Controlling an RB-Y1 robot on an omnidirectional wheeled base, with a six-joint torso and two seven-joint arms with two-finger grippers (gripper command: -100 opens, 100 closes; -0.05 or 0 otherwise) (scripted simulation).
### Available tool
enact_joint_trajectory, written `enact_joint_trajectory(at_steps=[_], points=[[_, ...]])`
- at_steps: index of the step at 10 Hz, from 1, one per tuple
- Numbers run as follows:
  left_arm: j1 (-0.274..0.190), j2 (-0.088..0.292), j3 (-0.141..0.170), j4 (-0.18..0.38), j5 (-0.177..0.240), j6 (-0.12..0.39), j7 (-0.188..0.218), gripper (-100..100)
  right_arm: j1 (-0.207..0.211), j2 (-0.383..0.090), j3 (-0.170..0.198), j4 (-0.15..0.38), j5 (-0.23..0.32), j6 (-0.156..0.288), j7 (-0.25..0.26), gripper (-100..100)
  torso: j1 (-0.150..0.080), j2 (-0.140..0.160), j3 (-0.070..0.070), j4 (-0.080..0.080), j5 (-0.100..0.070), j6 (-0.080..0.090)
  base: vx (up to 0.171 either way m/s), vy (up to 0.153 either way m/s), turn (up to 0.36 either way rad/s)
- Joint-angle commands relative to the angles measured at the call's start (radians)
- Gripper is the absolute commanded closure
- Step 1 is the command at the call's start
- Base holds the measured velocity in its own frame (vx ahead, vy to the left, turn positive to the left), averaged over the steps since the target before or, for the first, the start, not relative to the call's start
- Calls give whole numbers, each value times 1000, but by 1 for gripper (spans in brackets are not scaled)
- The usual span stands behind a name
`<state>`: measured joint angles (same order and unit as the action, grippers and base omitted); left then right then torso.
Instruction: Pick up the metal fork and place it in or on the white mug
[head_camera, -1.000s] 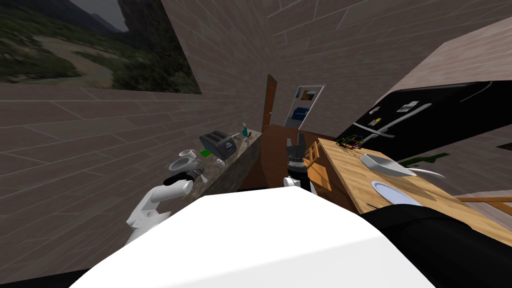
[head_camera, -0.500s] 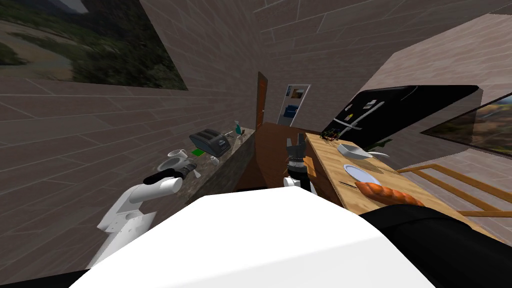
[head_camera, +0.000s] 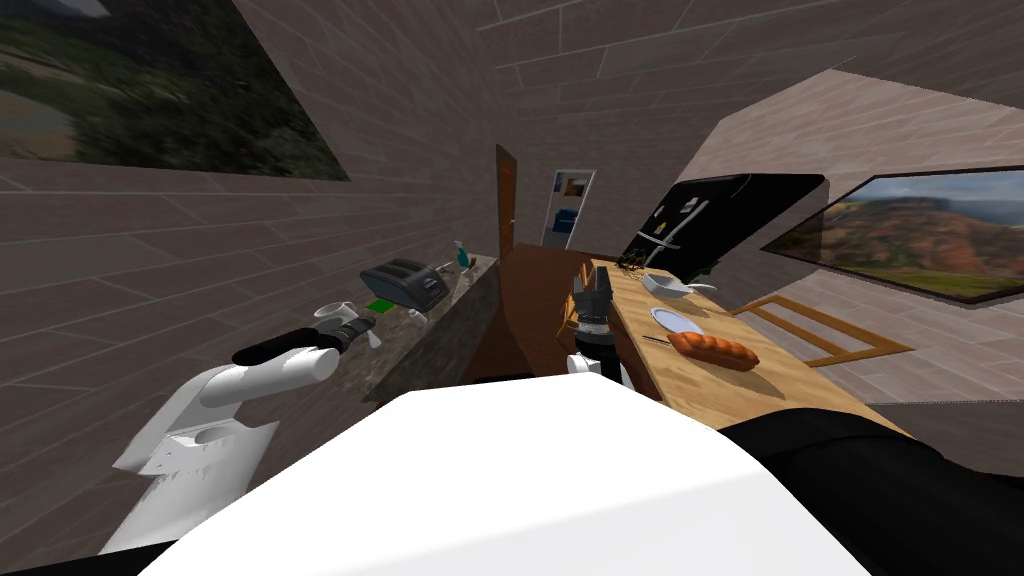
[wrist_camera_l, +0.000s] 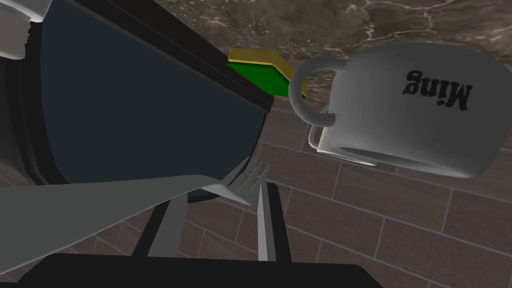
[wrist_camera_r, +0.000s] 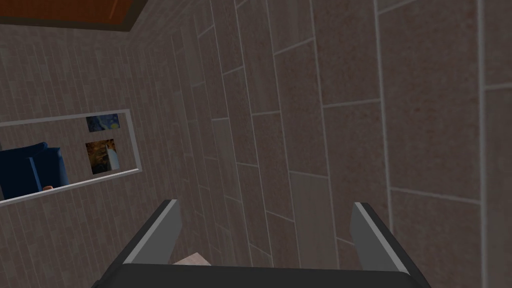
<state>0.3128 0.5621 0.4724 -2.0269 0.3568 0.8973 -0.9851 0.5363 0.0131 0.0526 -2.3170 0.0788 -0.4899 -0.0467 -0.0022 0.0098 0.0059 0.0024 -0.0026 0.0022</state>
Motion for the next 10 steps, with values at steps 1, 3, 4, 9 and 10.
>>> enact_joint_trajectory(at_steps=[1, 3, 4, 9, 10], points=[[-14, 22, 32, 18, 14, 39, 4, 100, 0, 0, 0, 0, 0, 0, 0, 0, 0, 0, 0, 0, 0, 0, -34, 62, -129], [-26, 32, 49, 39, 18, 70, 11, 100, 0, 0, 0, 0, 0, 0, 0, 0, 9, -5, -3, -1, 2, -1, 1, 105, -58], [-33, 37, 57, 51, 19, 87, 16, 100, 0, 0, 0, 0, 0, 0, 0, 0, 11, -6, -4, -2, 3, -1, 22, 100, -49], [-71, 65, 103, 115, 26, 184, 47, 100, 0, 0, 0, 0, 0, 0, 0, 0, 11, -9, -5, -2, 4, -2, 21, 95, -62], [-78, 71, 112, 128, 28, 205, 53, 100, 0, 0, 0, 0, 0, 0, 0, 0, 12, -9, -6, -2, 4, -2, 25, 104, -63]])
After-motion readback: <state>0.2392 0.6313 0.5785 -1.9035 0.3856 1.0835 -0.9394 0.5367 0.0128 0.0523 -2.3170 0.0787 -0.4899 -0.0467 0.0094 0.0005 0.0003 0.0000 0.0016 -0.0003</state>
